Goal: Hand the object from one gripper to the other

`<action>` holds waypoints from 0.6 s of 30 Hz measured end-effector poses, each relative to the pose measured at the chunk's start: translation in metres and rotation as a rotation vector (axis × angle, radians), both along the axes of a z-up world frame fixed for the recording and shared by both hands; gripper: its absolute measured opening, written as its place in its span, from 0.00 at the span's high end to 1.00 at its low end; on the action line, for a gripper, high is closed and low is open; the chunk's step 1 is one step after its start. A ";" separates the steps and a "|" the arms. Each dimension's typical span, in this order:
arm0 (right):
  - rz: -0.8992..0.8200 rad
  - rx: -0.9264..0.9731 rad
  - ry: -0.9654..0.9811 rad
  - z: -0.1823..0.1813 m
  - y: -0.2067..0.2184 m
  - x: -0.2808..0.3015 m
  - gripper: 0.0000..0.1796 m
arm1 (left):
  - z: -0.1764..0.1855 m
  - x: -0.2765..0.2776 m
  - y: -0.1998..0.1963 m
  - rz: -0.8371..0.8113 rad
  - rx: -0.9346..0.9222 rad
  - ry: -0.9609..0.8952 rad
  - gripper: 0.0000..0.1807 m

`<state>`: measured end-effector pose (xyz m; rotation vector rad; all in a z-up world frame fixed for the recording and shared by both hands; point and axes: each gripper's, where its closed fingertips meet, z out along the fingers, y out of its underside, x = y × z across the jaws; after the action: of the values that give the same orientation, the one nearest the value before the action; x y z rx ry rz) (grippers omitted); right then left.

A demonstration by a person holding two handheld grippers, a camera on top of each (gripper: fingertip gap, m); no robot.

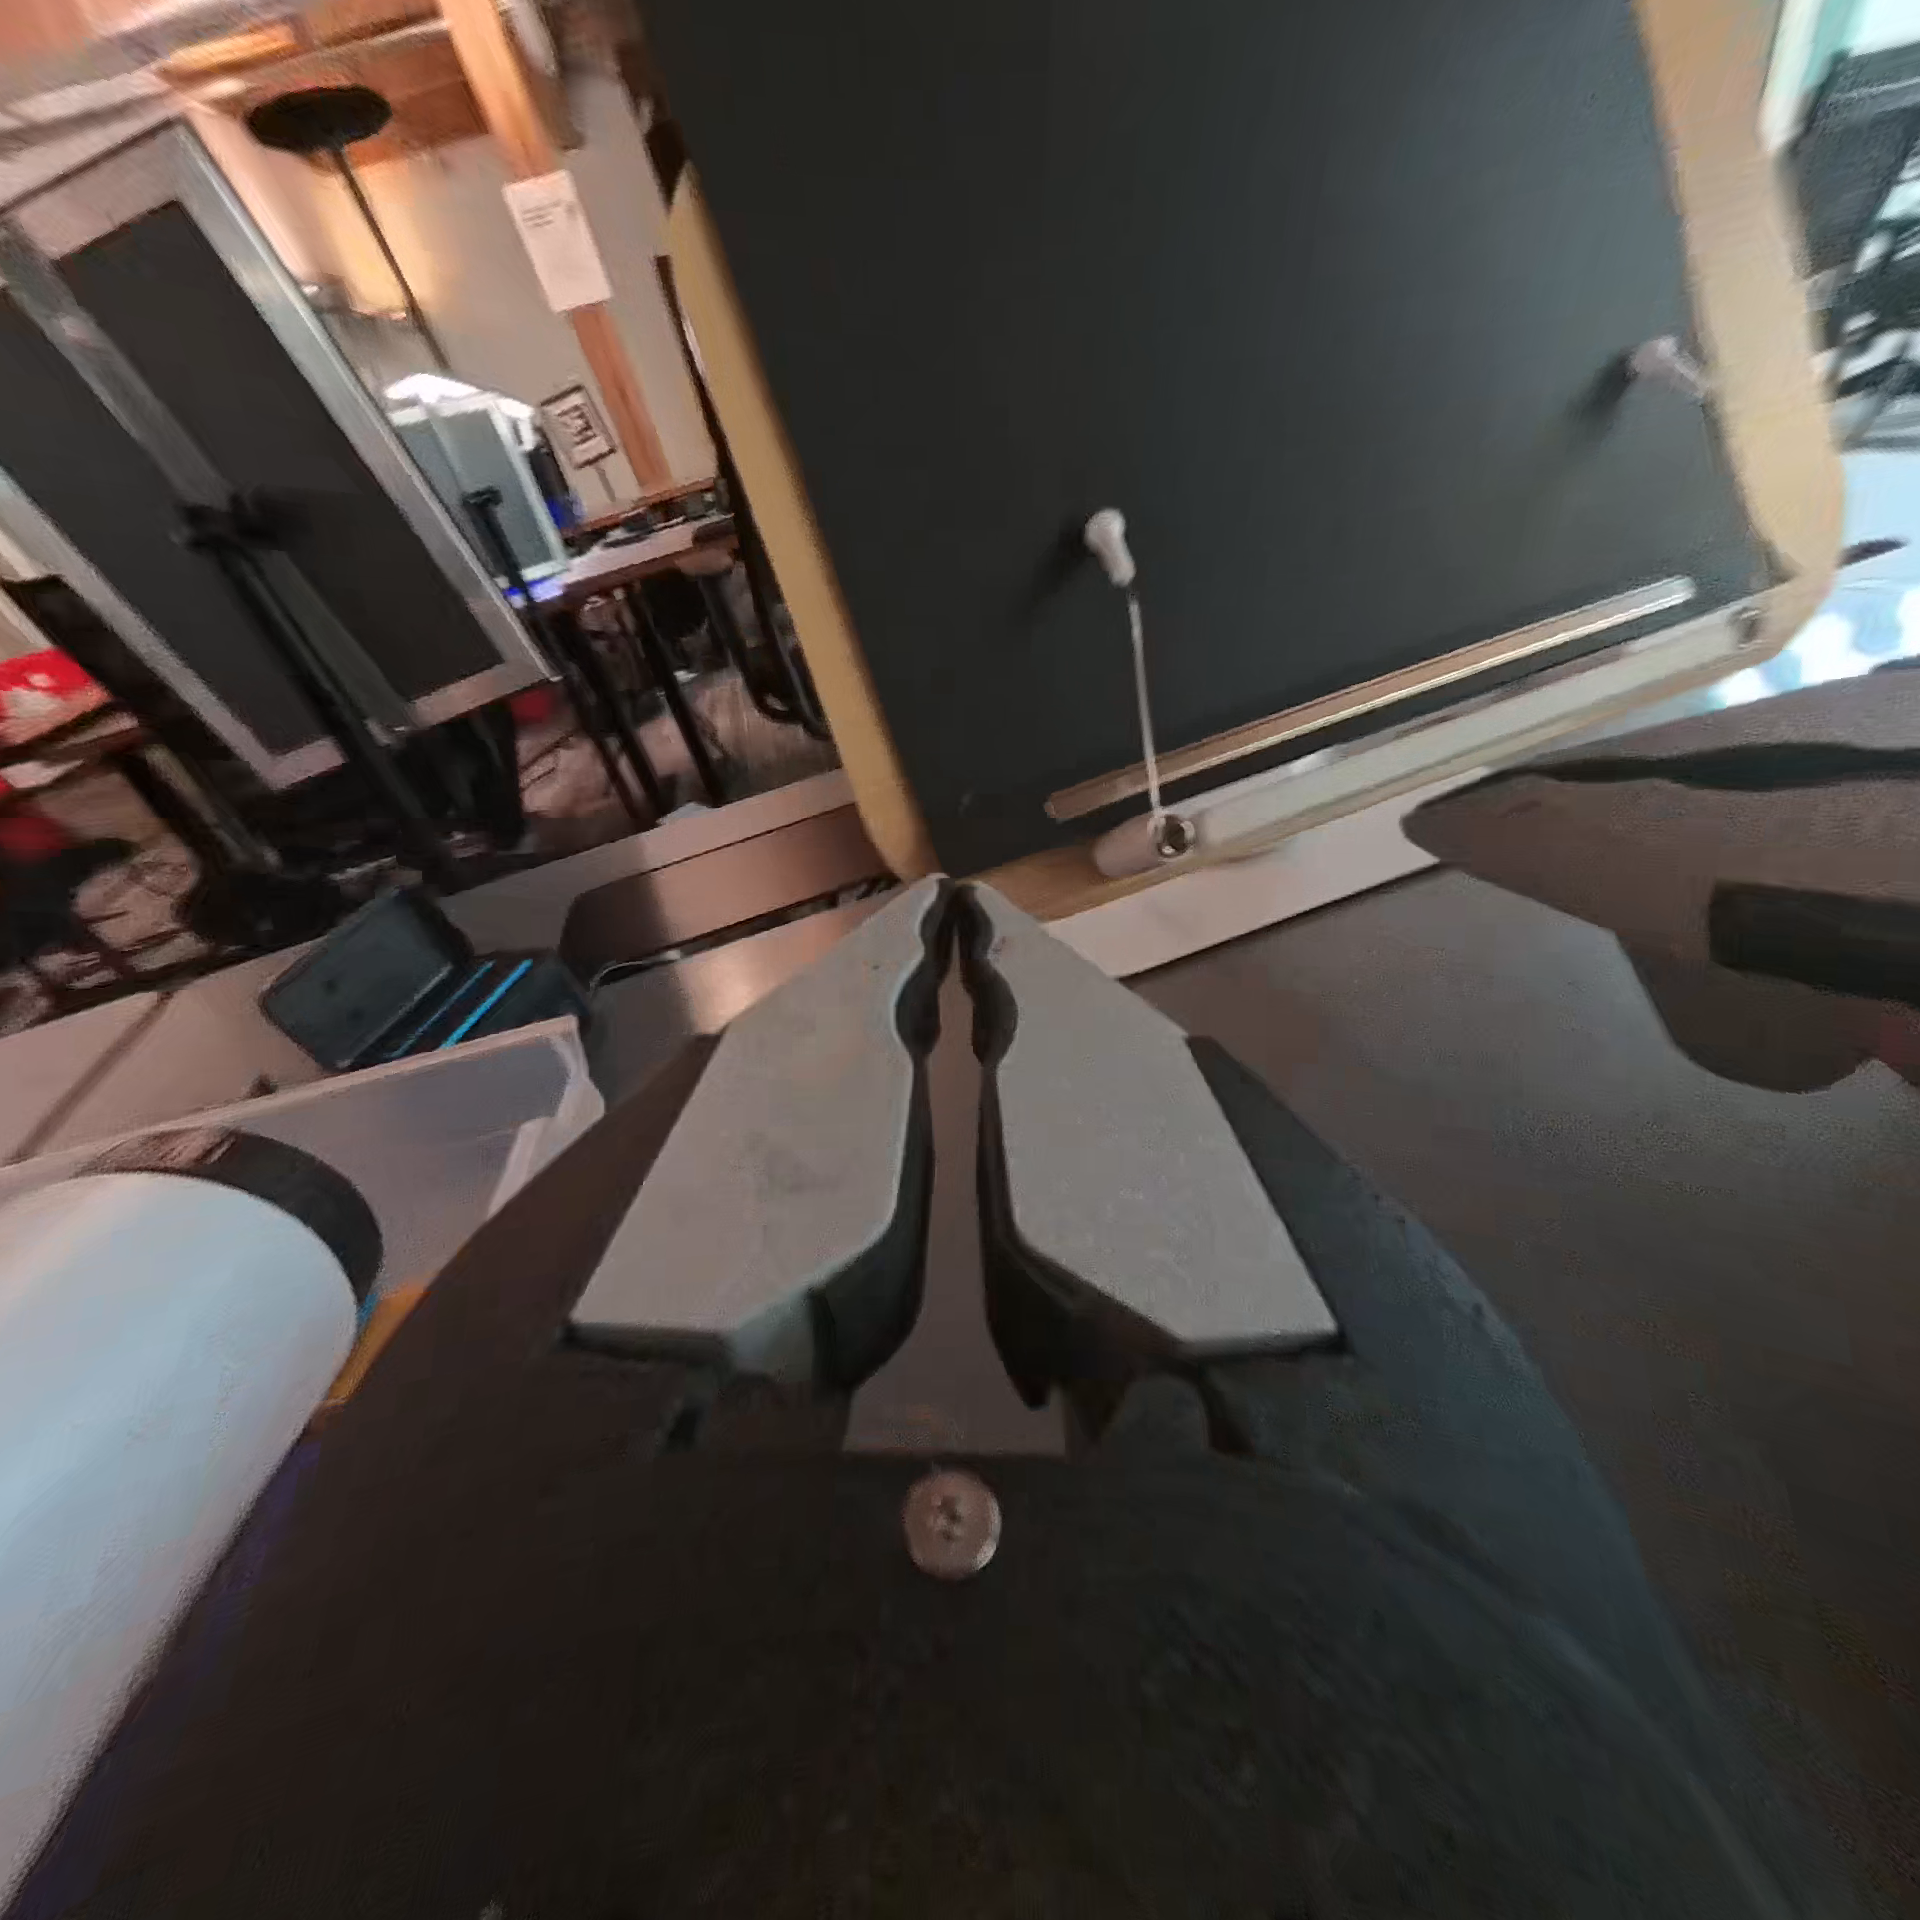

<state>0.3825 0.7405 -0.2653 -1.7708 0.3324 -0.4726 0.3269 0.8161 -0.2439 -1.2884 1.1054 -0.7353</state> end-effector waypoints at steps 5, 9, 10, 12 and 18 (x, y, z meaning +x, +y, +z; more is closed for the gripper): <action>-0.049 0.038 -0.037 0.010 -0.010 0.005 1.00 | 0.006 -0.005 0.004 0.026 -0.036 -0.053 1.00; -0.028 0.023 -0.009 0.002 -0.009 0.002 1.00 | 0.012 -0.008 0.003 0.021 -0.041 -0.078 1.00; -0.017 0.023 -0.008 0.001 -0.009 0.000 1.00 | 0.014 -0.009 0.001 0.012 -0.040 -0.083 1.00; 0.011 0.015 -0.005 -0.002 -0.006 -0.005 1.00 | 0.014 -0.012 -0.007 -0.010 -0.038 -0.072 1.00; 0.050 -0.044 0.052 -0.019 0.001 -0.012 0.97 | 0.003 -0.071 -0.058 -0.185 -0.108 0.108 0.82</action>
<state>0.3710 0.7416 -0.2843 -1.8320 0.3154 -0.4014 0.2561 0.7578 -0.2404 -1.3410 1.3000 -0.8810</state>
